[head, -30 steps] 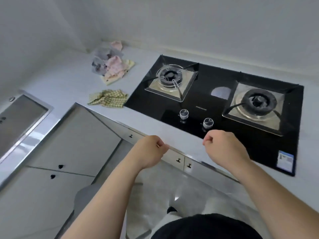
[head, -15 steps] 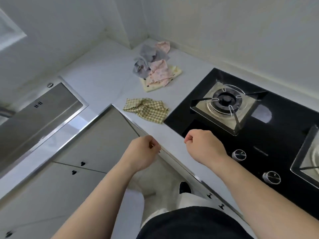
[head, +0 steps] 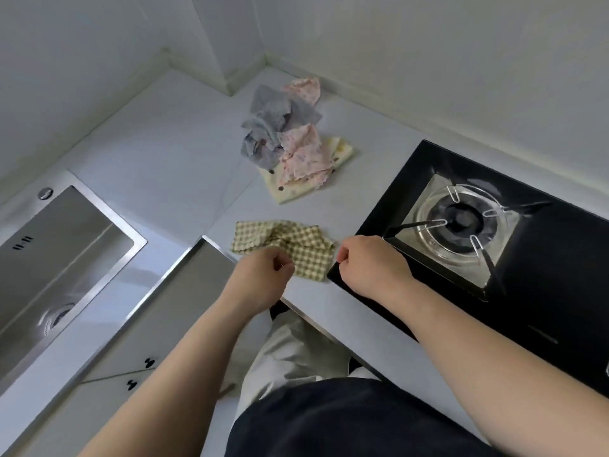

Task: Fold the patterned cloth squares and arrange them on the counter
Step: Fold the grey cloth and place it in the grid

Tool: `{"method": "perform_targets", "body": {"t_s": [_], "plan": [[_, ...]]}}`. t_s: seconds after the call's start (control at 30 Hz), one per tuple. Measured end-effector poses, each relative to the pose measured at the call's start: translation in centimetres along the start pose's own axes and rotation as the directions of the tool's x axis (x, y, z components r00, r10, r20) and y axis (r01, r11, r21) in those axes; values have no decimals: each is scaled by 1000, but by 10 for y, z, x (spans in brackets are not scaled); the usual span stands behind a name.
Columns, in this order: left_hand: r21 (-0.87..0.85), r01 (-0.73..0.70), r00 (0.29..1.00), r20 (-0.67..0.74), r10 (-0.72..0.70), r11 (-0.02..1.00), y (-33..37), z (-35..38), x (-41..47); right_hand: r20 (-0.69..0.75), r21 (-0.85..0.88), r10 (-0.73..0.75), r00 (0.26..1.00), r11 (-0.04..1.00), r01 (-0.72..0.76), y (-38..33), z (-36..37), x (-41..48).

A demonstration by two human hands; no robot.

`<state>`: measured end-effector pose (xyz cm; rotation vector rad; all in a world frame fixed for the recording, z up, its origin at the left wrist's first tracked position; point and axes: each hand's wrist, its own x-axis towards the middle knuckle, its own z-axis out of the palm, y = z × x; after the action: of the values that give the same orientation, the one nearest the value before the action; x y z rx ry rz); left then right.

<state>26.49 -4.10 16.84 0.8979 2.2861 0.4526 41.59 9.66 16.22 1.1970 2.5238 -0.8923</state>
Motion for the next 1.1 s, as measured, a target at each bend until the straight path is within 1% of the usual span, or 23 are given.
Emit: {"method": "perform_targets", "body": {"t_s": [0.07,0.17,0.23,0.3,0.33,0.4,0.47,0.53,0.6,0.7,0.8,0.93,1.1], "plan": [[50,-47,998,44,45,998,-7,-9,28,-17,-10,44,999,999,-44,-9,6,21],[176,-137,986,117,117,975,-26,-18,77,-19,-11,99,995,995,-99,-24,20,60],[287,-226,965,198,173,931,-47,-20,109,-4,-16,112,994,994,-112,-37,33,85],[401,-347,918,329,221,848,-68,-23,137,47,-6,166,985,986,-166,-54,46,105],[425,-400,891,388,236,812,-78,-23,148,72,1,197,978,980,-197,-61,54,112],[417,-486,839,470,275,768,-93,-25,167,91,-9,249,964,968,-249,-73,65,122],[379,-543,802,499,329,750,-98,-28,181,64,-41,302,951,953,-300,-83,72,126],[347,-571,786,492,374,744,-99,-31,190,36,-60,359,933,933,-356,-88,75,126],[331,-572,788,476,391,751,-99,-34,195,26,-57,395,918,918,-393,-91,77,124],[325,-546,816,415,402,772,-101,-40,201,19,-49,375,927,926,-374,-95,78,125],[341,-489,862,331,385,803,-106,-46,207,-13,-2,347,938,938,-347,-98,77,131],[410,-418,906,253,340,810,-117,-54,214,-58,28,319,946,948,-318,-105,81,137],[464,-340,940,191,282,818,-135,-65,204,-40,12,294,955,956,-294,-113,88,131]]}}
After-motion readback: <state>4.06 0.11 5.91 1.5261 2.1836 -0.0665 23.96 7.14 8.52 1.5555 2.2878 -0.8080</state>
